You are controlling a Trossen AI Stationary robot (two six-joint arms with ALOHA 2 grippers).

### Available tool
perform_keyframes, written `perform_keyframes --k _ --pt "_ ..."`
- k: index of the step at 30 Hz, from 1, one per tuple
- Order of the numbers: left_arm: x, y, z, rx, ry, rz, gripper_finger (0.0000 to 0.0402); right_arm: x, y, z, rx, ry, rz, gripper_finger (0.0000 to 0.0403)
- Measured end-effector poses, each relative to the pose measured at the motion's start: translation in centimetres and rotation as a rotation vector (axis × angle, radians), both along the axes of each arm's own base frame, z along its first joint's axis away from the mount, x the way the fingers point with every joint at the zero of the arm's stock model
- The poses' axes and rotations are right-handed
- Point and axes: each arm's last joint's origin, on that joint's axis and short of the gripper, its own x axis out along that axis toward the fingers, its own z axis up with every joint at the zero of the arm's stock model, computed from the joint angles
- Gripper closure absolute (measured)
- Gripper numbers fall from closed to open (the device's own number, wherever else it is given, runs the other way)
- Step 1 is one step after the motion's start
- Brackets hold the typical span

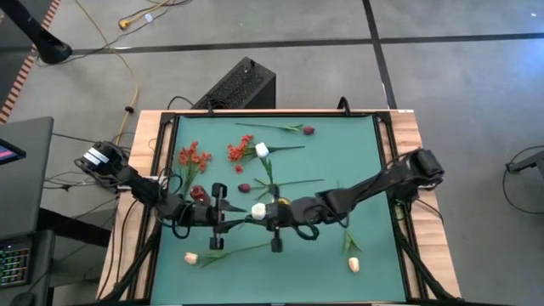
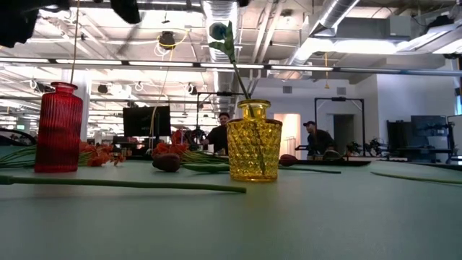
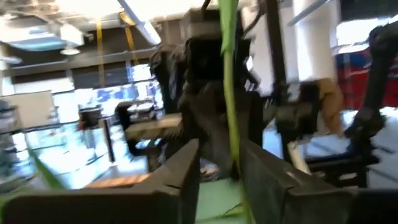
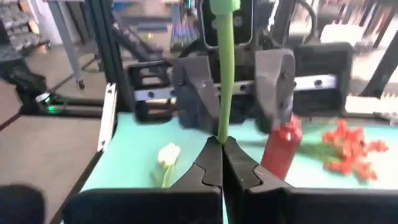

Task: Sort flowers into vase by color
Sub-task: Put the white flower into the yellow vase

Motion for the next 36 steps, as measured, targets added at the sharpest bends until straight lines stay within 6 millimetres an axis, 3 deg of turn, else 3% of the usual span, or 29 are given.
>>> perform_keyframes --k 6,13,18,25,30,36 --pt "-1.0 -0.1 0.4 -0.002 0.012 0.057 0.0237 -3.5 -0.3 1.4 -0.022 0.194 -0.065 0.0385" --pt "-1.7 -0.2 0.9 -0.02 0.065 0.064 0.0223 -7.2 0.9 2.9 -0.14 0.224 -0.276 0.0386" --pt "-1.8 -0.2 0.9 -0.038 0.087 0.054 0.0223 -7.7 0.0 2.4 -0.143 0.286 -0.372 0.0386" --pt "-1.8 -0.2 0.9 -0.044 0.085 0.052 0.0223 -7.5 -0.7 2.3 -0.19 0.3 -0.379 0.0385" --pt "-1.8 -0.2 0.9 -0.049 0.087 0.047 0.0223 -12.0 -2.5 2.4 -0.165 0.207 -0.409 0.0384" --pt "-1.7 -0.2 0.8 -0.039 0.1 0.047 0.0223 -18.0 -6.7 0.7 0.143 -0.023 -0.407 0.0384"
